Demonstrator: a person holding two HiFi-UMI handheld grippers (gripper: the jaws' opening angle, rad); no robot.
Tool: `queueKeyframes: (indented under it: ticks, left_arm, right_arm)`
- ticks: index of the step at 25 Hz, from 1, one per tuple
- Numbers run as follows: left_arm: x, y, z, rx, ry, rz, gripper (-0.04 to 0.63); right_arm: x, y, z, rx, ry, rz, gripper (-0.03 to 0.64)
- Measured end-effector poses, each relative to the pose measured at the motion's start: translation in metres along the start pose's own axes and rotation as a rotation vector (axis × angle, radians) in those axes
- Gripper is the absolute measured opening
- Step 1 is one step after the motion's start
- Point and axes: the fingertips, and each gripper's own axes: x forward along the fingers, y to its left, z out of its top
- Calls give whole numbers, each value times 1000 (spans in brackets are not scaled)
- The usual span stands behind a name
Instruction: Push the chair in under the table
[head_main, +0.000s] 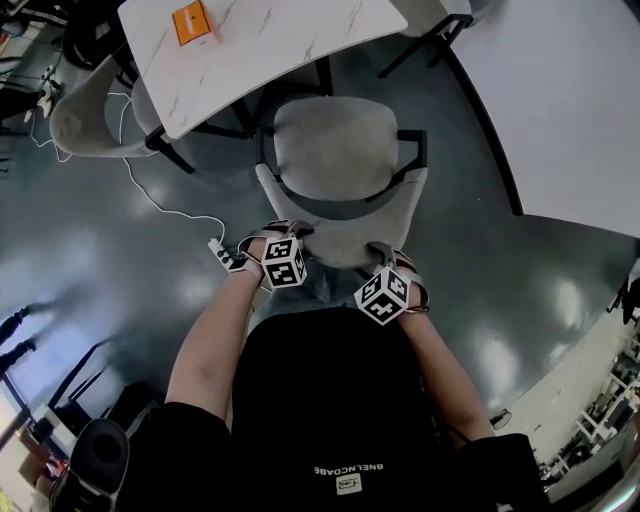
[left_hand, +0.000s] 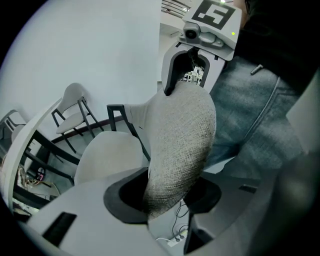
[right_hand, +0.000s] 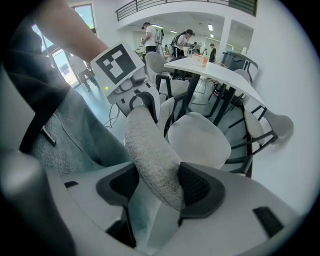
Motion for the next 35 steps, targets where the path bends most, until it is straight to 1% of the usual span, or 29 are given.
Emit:
queueKeyframes:
  ticks: [4,9,12,16,19,23,28,35]
  left_arm:
    - [-10,-10,-18,-35,1,21,160]
    - [-21,-21,-43,-84,2,50,160]
    - [-28,-26,-56,-117,-5,77,160]
    - [-33,-28,-65,-151,-16,115,160]
    - [-31,-25,-65,-169,-11,124,161]
    - [-30,-23,-62,-164,-4,111,164]
    - [-29,-22,-64,-154,-3,111,167]
    - [-27,-20,-60,-123,-18,70,167]
  right_arm:
    - [5,16,13,-45,4,36,259]
    - [14,35,30,-144,29,81,261]
    - [19,45,40,-185,43,108,261]
    - [23,48,48,-194,72,141,261]
    - [23,42,50,-181,80,145,261]
    - [24,40,48,-192,87,151,261]
    - [26,40,49,-221,64,148,261]
    - [26,37,46,-254,113,206,261]
